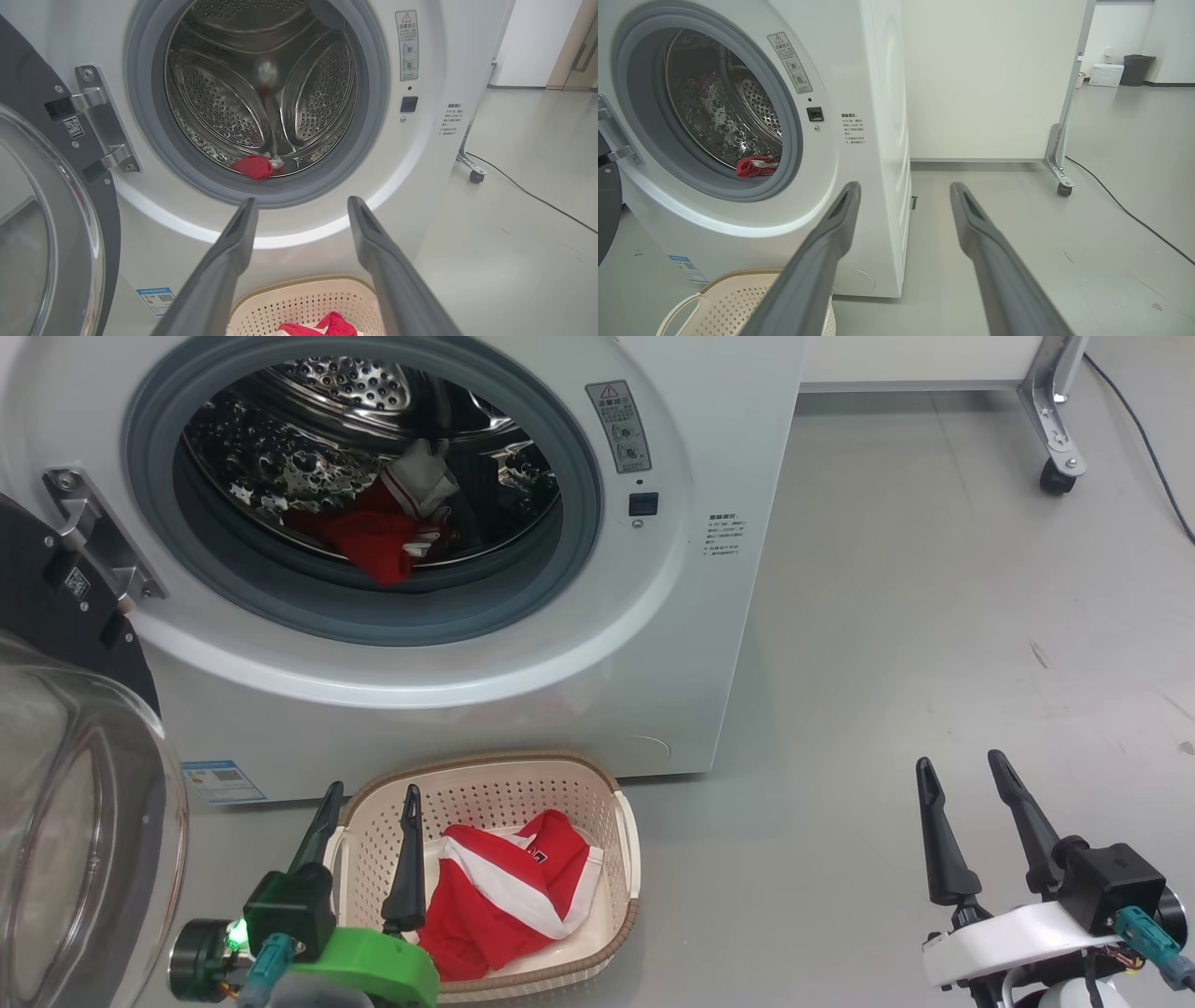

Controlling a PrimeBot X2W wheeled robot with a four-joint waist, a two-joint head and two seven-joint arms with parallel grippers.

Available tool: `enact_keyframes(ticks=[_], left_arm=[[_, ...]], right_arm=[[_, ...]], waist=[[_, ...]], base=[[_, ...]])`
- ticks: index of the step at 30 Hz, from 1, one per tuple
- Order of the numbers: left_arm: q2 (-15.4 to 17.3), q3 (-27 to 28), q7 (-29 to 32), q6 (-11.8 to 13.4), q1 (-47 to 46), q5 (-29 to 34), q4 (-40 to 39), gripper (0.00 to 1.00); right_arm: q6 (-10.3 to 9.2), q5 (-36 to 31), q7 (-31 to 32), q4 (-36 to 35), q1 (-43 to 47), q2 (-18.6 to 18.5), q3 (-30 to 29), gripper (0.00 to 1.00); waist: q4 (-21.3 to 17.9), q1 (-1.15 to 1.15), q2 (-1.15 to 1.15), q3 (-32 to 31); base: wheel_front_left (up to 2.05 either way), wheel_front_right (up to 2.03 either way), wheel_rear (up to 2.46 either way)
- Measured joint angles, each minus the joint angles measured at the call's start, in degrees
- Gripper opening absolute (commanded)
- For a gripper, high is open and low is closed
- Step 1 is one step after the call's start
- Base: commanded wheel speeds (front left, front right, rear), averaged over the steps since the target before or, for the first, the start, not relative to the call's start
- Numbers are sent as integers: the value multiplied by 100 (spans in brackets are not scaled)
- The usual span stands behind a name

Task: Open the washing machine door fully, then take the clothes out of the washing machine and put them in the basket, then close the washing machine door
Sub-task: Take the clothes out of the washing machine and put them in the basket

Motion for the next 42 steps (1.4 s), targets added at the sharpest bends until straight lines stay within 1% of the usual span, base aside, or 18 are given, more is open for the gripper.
enact_keyframes(ticks=[4,15,23,29,33,42], left_arm=[[8,-59,102,0,-100,1,86,100],[7,-138,533,0,-942,-103,521,100],[-3,-119,1120,0,-1787,-361,1038,100],[-11,111,1584,0,-2540,-467,1395,100],[113,223,1925,1,-3033,-472,1594,100],[621,416,2635,1,-4073,-435,1870,100]], right_arm=[[0,0,0,-51,3,8,8,100],[22,0,9,-220,-12,-49,122,100],[86,14,56,-366,-213,-79,147,100],[130,143,55,-402,-450,-67,164,100],[154,254,55,-401,-610,-54,180,100],[204,426,54,-380,-1003,2,185,100]], waist=[[25,0,0,64],[-52,0,0,390],[-180,0,0,867],[-334,0,0,1285],[-472,0,0,1558],[-841,0,0,2161]], base=[[0,0,0],[0,0,0],[0,0,0],[0,0,0],[0,0,0],[0,0,0]])
